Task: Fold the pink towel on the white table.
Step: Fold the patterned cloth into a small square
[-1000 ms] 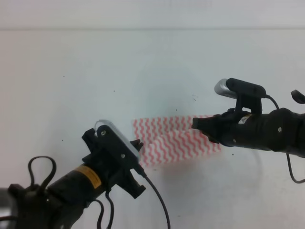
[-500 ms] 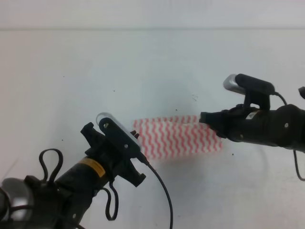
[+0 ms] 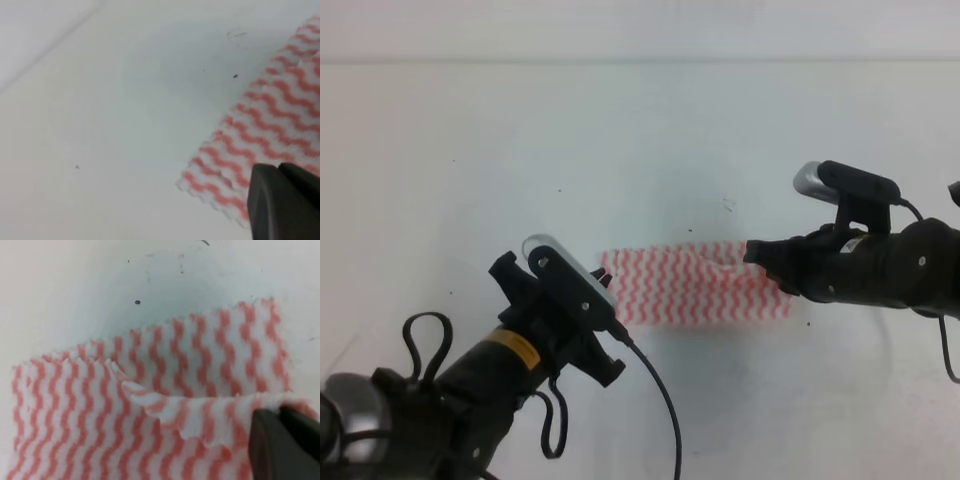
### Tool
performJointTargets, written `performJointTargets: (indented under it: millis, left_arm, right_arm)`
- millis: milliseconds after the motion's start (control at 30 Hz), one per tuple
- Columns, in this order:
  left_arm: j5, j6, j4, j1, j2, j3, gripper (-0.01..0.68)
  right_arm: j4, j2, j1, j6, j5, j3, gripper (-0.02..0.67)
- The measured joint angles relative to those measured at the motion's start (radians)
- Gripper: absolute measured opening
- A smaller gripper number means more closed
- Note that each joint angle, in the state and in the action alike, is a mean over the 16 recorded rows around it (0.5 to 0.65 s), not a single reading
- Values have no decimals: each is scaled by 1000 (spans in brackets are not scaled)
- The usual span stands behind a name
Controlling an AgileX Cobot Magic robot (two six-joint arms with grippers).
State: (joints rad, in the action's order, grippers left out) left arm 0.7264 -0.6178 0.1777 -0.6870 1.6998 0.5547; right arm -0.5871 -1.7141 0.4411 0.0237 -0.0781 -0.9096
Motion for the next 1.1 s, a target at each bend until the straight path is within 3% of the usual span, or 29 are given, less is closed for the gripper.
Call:
performJointTargets:
  millis: [400,767,1100]
  left_arm:
    - [-90,127,212,0,-44,67,-4]
    - [-415,263,202,9,-105,212,-4]
    - [-708,303,212,81,-111,368,-4]
  right_arm:
    - [3,-2,0,-19,-2,0,-17]
    - [3,-2,0,-32,-10,0,-17]
    - [2,-3,0,-47,-17,0,-17]
